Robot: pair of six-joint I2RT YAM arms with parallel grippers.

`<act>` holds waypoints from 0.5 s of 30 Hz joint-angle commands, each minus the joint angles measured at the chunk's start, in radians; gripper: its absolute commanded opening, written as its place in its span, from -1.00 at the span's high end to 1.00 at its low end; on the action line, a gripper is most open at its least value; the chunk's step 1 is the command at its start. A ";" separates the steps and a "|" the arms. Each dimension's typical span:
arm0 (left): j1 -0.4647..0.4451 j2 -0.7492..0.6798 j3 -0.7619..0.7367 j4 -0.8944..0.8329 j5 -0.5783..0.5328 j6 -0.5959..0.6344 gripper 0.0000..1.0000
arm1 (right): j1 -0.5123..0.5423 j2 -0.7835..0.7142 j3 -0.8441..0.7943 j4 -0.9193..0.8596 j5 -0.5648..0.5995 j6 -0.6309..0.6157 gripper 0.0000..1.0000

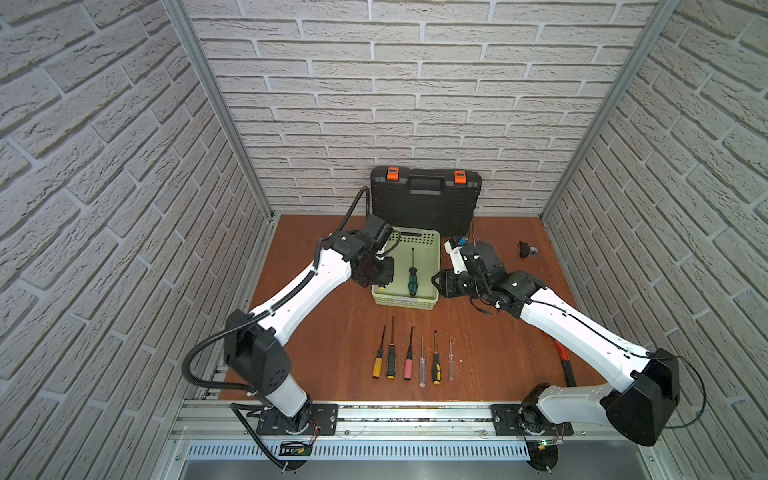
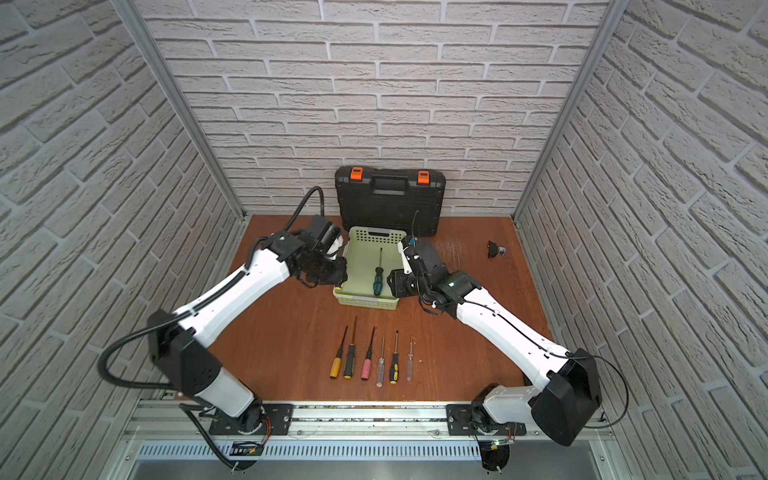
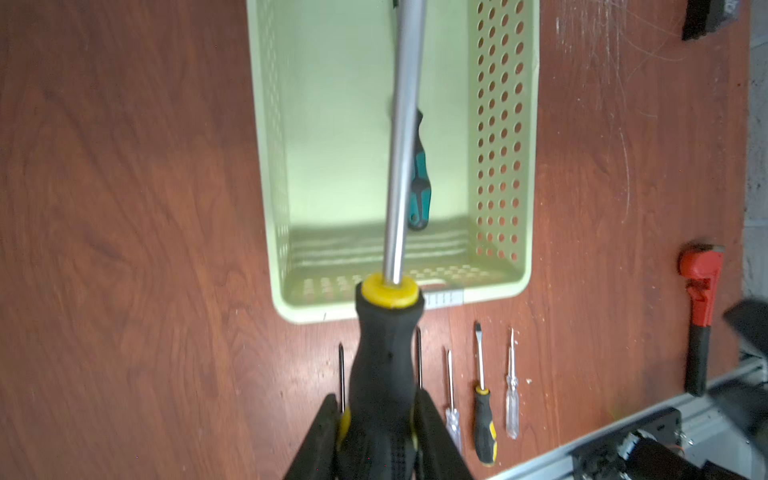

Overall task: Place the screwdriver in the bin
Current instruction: 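Lift the black-yellow screwdriver with the left gripper and carry it over the basket, then lower the screwdriver beside the green-black one and open the left gripper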

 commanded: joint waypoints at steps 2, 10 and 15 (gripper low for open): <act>0.015 0.184 0.179 0.023 0.005 0.096 1.00 | -0.003 -0.052 -0.032 -0.019 0.023 0.029 0.06; 0.015 0.436 0.367 -0.034 0.006 0.099 1.00 | -0.004 -0.113 -0.074 -0.077 0.041 0.032 0.05; 0.015 0.493 0.350 -0.007 0.023 0.045 1.00 | -0.004 -0.134 -0.116 -0.078 0.041 0.049 0.05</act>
